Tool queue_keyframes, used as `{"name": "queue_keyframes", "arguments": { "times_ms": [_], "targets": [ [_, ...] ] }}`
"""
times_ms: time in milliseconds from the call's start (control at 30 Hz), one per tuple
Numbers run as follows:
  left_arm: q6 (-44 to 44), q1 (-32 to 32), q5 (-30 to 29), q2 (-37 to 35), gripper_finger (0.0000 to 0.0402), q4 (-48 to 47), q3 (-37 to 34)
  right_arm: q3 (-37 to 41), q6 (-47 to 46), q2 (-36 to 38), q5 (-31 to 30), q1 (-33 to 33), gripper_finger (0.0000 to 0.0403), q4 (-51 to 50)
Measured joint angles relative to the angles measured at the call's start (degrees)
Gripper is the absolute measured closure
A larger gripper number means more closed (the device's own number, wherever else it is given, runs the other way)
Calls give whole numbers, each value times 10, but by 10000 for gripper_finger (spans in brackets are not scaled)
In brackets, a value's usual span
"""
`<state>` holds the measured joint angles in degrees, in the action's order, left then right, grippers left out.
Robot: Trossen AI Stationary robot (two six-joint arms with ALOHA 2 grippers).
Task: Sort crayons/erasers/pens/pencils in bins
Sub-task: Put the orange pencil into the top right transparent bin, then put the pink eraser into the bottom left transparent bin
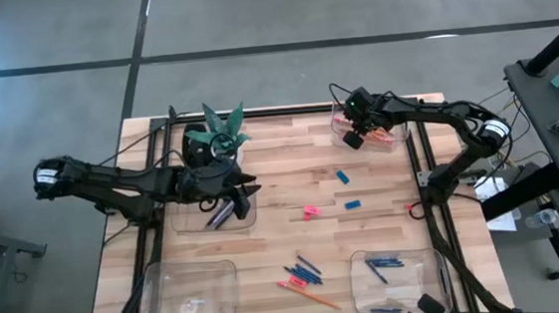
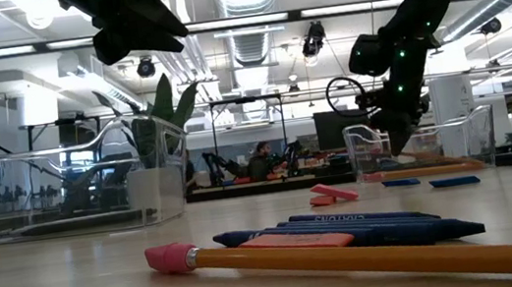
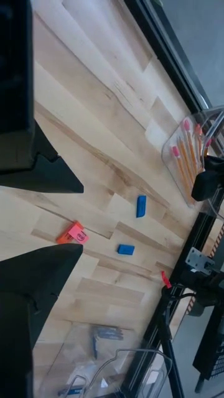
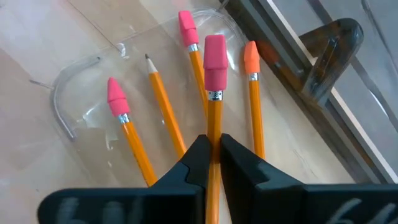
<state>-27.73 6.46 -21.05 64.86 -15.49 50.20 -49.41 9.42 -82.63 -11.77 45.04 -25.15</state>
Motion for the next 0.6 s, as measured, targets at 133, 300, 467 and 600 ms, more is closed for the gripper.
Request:
{"name": "queue_keyframes", "arguments": {
  "times_ms": [133, 300, 467, 600],
  "targets": [
    [0, 0, 0, 0, 274, 0, 0, 0, 0, 0, 0, 0, 368, 0],
    [0, 0, 0, 0, 274, 0, 0, 0, -13, 0, 0, 0, 354, 2],
    [0, 0, 0, 0, 274, 0, 0, 0, -21, 0, 0, 0, 332, 2],
    [0, 0, 0, 0, 274, 0, 0, 0, -21, 10, -2, 0, 310, 3]
  ]
}}
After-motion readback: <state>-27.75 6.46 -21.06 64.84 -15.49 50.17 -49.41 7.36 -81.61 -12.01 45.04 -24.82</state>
